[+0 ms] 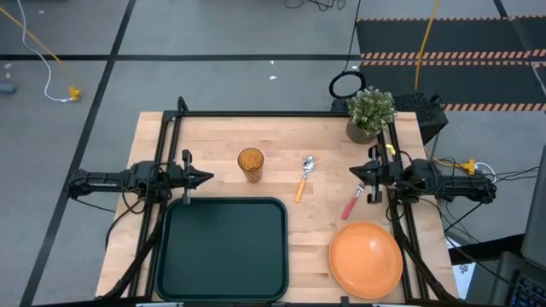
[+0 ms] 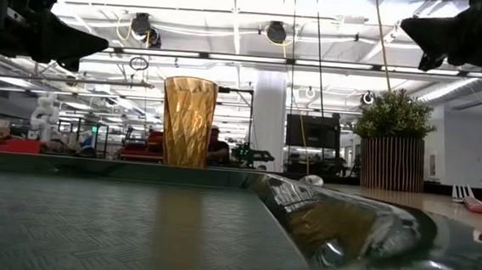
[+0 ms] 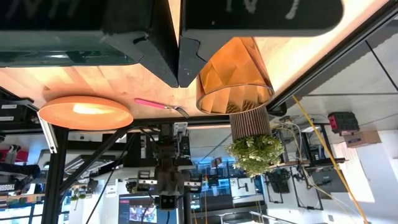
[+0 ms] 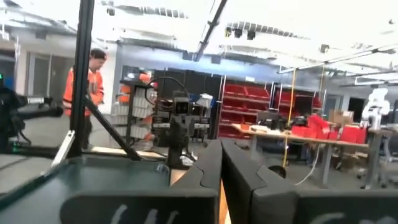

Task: Pick and place plate/cup/fork/spoon on tray
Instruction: Put the orange cup on the black tray

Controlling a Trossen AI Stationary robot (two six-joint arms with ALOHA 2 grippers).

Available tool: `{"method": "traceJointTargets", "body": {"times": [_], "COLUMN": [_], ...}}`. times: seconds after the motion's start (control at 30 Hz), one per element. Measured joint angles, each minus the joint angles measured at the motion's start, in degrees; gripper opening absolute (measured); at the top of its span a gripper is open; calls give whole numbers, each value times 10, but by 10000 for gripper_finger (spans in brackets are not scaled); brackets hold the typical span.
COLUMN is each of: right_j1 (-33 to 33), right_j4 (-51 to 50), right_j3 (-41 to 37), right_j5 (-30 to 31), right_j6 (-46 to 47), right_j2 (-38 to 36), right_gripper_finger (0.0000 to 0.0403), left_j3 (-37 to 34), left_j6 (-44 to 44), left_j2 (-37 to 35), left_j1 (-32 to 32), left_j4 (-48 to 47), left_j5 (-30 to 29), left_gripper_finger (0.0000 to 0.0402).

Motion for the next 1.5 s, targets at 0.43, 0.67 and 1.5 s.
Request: {"method": "traceJointTargets", "body": {"times": [0.43, 0.67, 1.5], "right_j1": [0, 0, -53], "right_j4": [-53, -183, -696], "right_j3": [256, 463, 1179], "right_j5": [-2, -32, -32], "right_j6": [-93, -113, -91], "right_j2": [133, 297, 797], "right_gripper_finger": [0, 0, 0], "left_j3": [0, 0, -1], "left_j6": [0, 0, -90], "left_j2": [0, 0, 0], "left_j1": [0, 0, 0], "left_j4": [0, 0, 9], "left_j5": [-3, -3, -7], "left_gripper_finger": [6, 6, 6]}}
